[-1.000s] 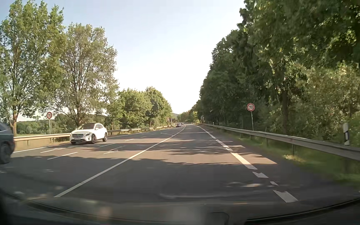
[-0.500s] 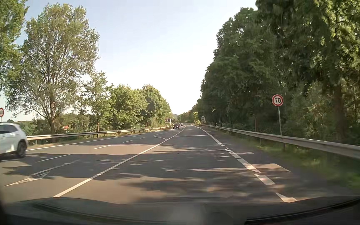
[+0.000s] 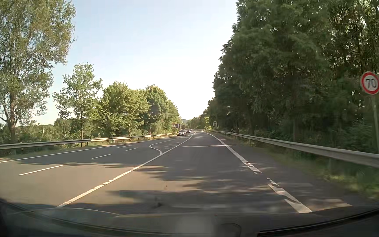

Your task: Follow the waypoints while adhering to traffic rules and regulations

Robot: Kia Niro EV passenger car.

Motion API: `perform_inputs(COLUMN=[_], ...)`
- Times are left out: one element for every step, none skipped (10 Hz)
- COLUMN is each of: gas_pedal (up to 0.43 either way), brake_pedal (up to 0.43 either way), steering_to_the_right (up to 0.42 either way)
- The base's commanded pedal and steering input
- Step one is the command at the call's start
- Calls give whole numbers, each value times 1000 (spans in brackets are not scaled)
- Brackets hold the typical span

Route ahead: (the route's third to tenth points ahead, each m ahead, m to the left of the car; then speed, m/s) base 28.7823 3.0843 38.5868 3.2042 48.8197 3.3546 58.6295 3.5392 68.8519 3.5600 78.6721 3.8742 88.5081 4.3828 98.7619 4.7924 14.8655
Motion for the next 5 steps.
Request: perform_inputs(gas_pedal=[350, 350, 350, 350, 350], brake_pedal=[6, 6, 6, 6, 6], steering_to_the_right=[-2, -2, -2, -2, -2])
